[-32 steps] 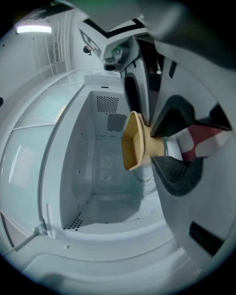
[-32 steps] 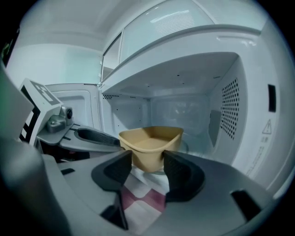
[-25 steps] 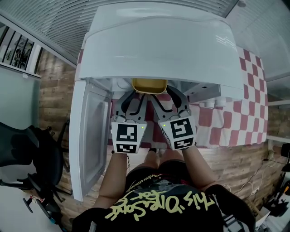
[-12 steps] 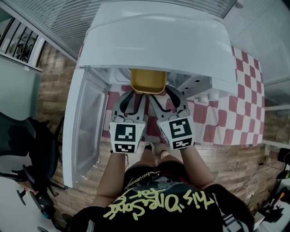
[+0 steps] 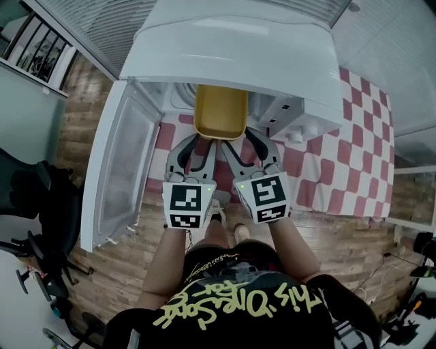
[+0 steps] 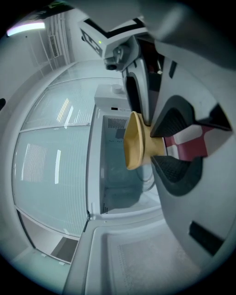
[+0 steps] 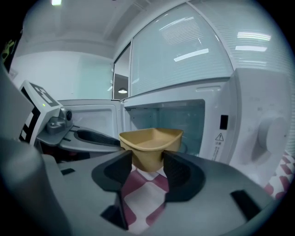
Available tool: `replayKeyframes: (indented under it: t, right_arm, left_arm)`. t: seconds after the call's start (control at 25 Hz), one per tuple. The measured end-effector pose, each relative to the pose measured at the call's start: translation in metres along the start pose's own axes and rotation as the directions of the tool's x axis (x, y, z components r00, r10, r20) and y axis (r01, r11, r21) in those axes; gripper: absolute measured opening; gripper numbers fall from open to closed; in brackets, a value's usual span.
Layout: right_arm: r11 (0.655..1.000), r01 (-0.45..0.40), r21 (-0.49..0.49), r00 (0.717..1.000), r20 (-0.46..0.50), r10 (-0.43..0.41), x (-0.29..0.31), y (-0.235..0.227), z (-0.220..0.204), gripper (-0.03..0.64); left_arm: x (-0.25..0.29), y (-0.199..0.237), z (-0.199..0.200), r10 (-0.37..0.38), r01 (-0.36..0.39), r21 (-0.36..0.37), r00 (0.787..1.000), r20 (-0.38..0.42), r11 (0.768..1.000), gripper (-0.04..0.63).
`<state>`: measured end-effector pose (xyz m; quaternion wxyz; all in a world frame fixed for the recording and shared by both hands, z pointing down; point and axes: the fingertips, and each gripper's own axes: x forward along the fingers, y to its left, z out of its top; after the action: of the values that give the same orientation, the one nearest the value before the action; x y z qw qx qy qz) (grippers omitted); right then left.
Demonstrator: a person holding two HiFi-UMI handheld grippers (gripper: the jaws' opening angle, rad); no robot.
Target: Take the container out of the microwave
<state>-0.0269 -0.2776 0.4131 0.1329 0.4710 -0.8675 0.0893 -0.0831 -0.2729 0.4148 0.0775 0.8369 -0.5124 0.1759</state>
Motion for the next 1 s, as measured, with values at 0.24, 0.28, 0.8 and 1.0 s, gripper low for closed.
replayKeyframes:
  t: [0.24,0.28,0.8,1.0]
  right_arm:
    - [1.000,-0.020,0.000,1.000,0.010,0.020,-0.023,0.003,-0.003,0.218]
    - [1.000,-0.023,-0.001,1.000,0.014,0.023,-0.026,0.003,-0.003,0.218]
    - [0.997,-0.070,-0.019,0.996,0.049,0.071,-0.069,0.015,0.002,0.218]
    - [0.996,-0.090,-0.026,0.994,0.065,0.092,-0.086,0.018,0.002,0.218]
  left_arm:
    - [-0.016,-0.018,0.001,0.025,-0.025,0.007,1.000,0.003,1.000,0.129]
    - [-0.018,-0.021,0.001,0.029,-0.029,0.009,1.000,0.006,1.000,0.129]
    - [-0.055,-0.050,0.009,0.081,-0.082,0.031,0.996,0.031,0.996,0.128]
    - [-0.068,-0.062,0.010,0.099,-0.101,0.037,0.994,0.036,0.994,0.128]
